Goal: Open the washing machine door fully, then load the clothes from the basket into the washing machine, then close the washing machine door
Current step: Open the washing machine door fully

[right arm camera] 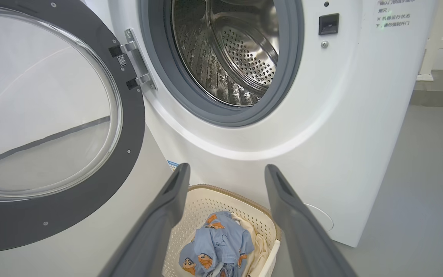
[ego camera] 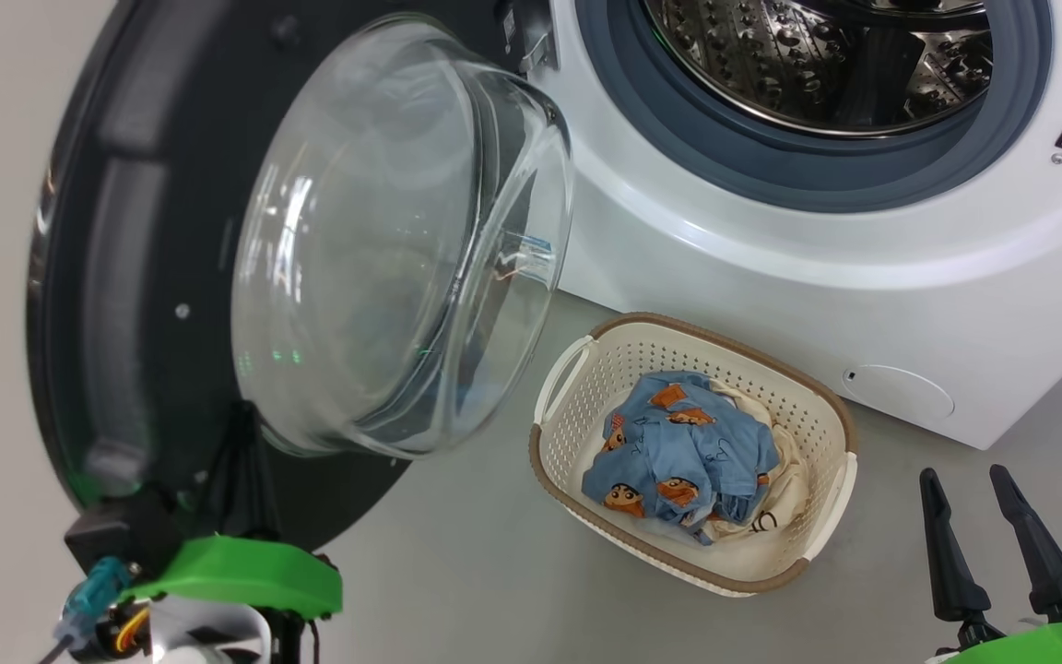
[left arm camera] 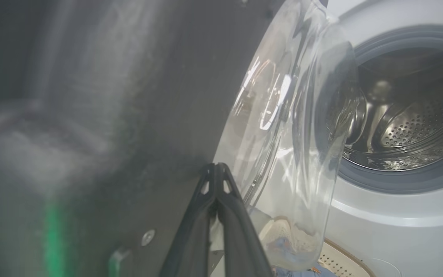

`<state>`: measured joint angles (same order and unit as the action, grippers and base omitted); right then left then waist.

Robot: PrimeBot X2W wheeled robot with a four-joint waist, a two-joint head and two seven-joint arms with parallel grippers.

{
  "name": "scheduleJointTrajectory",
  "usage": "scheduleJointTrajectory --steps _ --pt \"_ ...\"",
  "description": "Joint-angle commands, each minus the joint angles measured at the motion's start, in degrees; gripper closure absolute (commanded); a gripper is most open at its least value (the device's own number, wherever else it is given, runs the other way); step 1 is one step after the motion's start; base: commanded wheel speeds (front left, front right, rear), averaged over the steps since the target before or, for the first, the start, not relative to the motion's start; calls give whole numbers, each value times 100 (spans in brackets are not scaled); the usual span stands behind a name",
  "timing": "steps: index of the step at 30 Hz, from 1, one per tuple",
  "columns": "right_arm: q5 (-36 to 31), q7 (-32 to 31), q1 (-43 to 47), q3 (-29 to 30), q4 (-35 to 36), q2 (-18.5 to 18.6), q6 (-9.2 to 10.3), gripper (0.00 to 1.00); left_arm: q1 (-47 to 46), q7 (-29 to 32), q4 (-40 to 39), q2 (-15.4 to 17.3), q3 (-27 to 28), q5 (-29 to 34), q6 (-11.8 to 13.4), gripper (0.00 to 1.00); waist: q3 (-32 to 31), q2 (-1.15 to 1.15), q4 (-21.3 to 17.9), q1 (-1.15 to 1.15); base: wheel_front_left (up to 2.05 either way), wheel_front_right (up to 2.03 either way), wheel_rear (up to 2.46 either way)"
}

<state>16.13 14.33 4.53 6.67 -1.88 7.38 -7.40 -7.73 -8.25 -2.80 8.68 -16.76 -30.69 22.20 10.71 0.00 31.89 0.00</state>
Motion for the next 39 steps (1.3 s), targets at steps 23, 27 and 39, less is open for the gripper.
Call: scheduleJointTrajectory --steps 23,27,39 --pt "-134 67 145 20 255 215 -9 0 -1871 -673 2333 -39 1623 85 -308 100 268 0 29 0 0 0 0" --pt "-136 67 191 60 287 203 -9 0 -2067 -674 2565 -82 1936 329 -416 100 282 0 25 0 0 0 0" --pt "-155 67 215 33 311 217 -9 0 -2621 -675 3374 -74 2730 1019 -755 100 336 0 -144 0 0 0 0"
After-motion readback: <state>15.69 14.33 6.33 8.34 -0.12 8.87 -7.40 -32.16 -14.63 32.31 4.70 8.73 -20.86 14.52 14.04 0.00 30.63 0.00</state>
